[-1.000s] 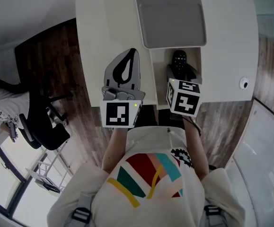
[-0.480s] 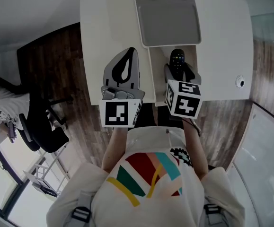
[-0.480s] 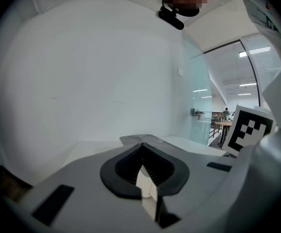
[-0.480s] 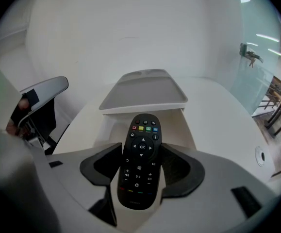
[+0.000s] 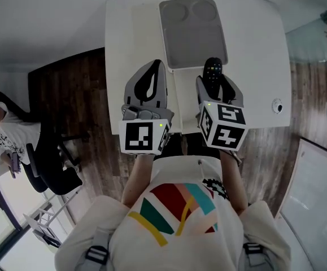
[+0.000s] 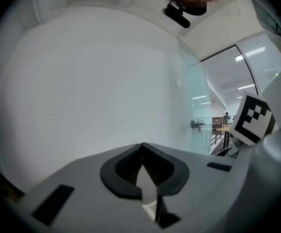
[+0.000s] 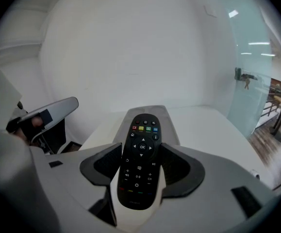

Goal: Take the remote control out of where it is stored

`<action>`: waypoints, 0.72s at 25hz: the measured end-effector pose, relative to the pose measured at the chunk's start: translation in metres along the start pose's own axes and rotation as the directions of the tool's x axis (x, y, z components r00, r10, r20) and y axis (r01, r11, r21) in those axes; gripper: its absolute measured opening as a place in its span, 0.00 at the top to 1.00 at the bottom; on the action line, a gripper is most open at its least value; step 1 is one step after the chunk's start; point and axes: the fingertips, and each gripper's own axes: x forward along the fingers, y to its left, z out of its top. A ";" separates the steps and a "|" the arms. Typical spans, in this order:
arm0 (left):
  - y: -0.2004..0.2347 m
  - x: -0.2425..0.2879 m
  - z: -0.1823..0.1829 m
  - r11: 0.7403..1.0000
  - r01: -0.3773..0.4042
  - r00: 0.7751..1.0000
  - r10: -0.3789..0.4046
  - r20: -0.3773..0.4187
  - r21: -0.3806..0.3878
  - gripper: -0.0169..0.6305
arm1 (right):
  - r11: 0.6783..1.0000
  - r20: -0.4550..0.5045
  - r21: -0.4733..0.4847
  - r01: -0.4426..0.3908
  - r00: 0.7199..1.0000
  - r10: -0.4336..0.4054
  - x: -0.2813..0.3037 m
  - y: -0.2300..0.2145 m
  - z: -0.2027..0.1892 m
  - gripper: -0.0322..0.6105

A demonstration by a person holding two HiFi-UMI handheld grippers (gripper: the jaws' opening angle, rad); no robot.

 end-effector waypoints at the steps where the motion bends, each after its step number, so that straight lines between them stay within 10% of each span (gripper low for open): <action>1: -0.001 0.001 0.009 1.000 0.002 1.000 -0.002 0.016 0.006 0.96 | 1.000 0.025 -0.007 -0.003 1.000 0.003 -0.004 0.000 0.009 0.55; 9: -0.015 -0.009 0.069 0.999 0.009 0.994 -0.014 0.113 0.050 0.96 | 0.999 0.252 -0.023 -0.033 0.967 0.038 -0.059 -0.007 0.078 0.55; 18: -0.009 -0.025 0.132 0.995 -0.035 0.976 0.013 0.220 0.097 0.96 | 0.996 0.530 -0.036 -0.085 0.843 0.091 -0.139 0.006 0.150 0.55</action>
